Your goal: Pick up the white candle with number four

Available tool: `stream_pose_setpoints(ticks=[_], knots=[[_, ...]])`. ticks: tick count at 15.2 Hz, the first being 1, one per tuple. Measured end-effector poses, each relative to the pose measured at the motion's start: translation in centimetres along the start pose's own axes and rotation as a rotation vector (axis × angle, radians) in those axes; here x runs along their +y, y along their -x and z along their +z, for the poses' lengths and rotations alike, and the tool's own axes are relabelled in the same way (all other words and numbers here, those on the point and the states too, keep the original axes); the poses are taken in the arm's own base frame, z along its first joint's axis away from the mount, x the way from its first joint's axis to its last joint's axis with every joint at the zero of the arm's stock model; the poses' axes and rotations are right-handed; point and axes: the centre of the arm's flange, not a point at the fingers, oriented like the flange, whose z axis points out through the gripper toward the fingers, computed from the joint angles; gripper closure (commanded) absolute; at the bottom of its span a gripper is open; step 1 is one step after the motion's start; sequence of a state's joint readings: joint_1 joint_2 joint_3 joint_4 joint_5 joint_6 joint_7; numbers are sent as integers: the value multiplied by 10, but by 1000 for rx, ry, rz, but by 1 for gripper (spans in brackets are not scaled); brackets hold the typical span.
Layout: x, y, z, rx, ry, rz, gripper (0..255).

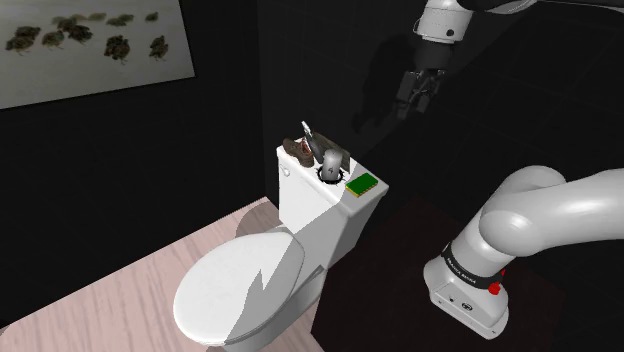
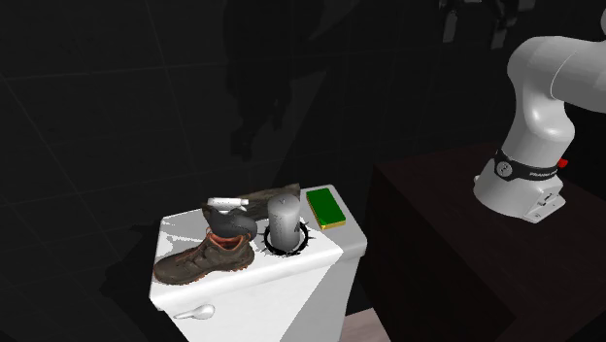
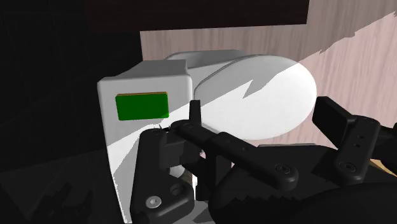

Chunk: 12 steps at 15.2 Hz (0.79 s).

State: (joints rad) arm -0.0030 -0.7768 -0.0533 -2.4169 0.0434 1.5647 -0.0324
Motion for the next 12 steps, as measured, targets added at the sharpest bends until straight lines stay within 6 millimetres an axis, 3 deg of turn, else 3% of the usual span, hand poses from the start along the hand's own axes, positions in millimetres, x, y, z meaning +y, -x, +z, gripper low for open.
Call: stream_pose_setpoints(ticks=[2, 12], knots=[[-1, -2, 4, 2, 3, 10, 0], [-9, -80, 98, 58, 60, 214, 0]])
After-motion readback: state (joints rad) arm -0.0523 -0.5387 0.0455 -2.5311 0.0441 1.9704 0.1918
